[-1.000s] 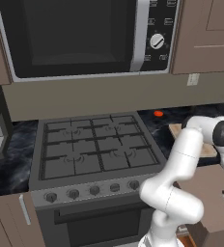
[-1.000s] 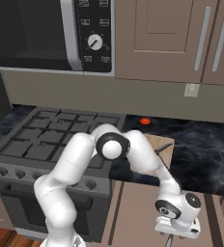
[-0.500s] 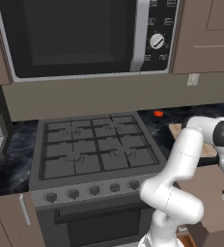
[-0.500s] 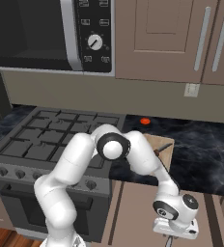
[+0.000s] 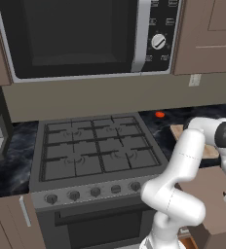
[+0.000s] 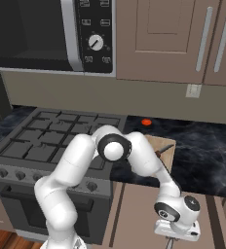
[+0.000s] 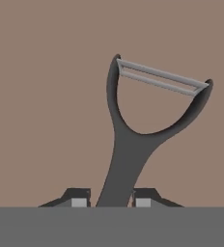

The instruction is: Open the drawer on the right and place the cutting tools on the cutting board.

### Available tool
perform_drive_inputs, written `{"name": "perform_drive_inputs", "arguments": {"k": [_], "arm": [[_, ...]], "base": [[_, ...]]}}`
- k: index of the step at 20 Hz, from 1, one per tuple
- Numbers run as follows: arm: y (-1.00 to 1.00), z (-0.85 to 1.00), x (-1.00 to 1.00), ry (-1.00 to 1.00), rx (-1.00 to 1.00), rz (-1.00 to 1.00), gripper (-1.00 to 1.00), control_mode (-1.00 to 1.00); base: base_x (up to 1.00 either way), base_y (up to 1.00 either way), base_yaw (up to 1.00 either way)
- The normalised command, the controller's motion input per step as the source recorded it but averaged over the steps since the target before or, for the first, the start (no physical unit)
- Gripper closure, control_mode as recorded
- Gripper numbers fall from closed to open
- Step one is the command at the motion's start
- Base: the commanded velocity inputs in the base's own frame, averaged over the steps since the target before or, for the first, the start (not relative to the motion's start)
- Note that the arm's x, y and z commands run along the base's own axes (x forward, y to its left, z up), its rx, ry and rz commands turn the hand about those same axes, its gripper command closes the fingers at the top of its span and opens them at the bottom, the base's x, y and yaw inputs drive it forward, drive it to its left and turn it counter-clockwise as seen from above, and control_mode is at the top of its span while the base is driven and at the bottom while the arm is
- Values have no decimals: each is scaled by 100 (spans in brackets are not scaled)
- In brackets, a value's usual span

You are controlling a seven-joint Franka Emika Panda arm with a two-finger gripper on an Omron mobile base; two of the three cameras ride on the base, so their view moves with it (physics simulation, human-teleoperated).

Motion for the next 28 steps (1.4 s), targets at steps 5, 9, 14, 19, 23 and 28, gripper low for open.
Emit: {"name": "perform_drive_inputs", "arguments": {"k": [5,9,14,19,23,28], "arm": [[5,79,-4,-11,0,-5,100,-100],[6,100,-6,-7,0,-7,100,-100],[0,100,-34,-3,0,-11,100,-100],[0,100,-15,-3,0,-15,100,-100],[0,100,5,-1,0,-19,100,-100],[0,100,64,0,0,-23,100,-100]], "base": [[0,0,0],[0,0,0],[0,0,0],[0,0,0],[0,0,0],[0,0,0]]}}
